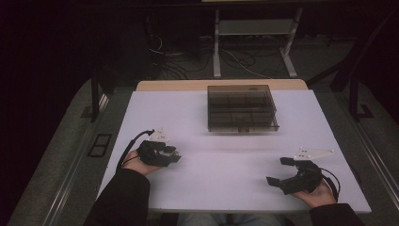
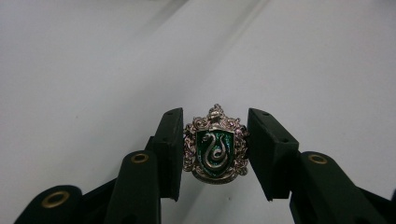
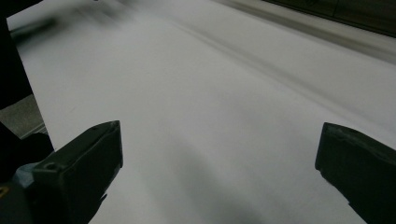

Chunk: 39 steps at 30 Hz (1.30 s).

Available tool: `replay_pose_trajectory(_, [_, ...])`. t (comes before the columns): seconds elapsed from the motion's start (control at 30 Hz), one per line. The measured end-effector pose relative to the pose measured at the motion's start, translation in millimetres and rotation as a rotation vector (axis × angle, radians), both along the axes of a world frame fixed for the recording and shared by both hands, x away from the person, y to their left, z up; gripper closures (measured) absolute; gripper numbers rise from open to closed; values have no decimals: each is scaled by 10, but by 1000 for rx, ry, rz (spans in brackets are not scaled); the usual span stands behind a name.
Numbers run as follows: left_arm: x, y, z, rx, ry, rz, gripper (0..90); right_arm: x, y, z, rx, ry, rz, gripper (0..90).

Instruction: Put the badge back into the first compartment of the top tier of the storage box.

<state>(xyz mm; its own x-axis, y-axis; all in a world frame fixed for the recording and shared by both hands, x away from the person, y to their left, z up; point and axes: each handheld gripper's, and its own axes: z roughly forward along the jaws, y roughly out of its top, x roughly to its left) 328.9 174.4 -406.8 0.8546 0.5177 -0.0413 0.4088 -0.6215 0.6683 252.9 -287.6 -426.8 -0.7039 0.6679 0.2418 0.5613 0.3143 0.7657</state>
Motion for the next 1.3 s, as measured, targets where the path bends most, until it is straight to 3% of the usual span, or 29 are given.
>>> replay_pose_trajectory(0.5, [75, -145, 214, -19, -13, -36, 569, 0, -3, 2, 2, -2, -1, 5])
replay_pose_trajectory(1.3, [205, -363, 482, -4, -38, -93, 570, -2, -4, 2, 3, -1, 1, 5])
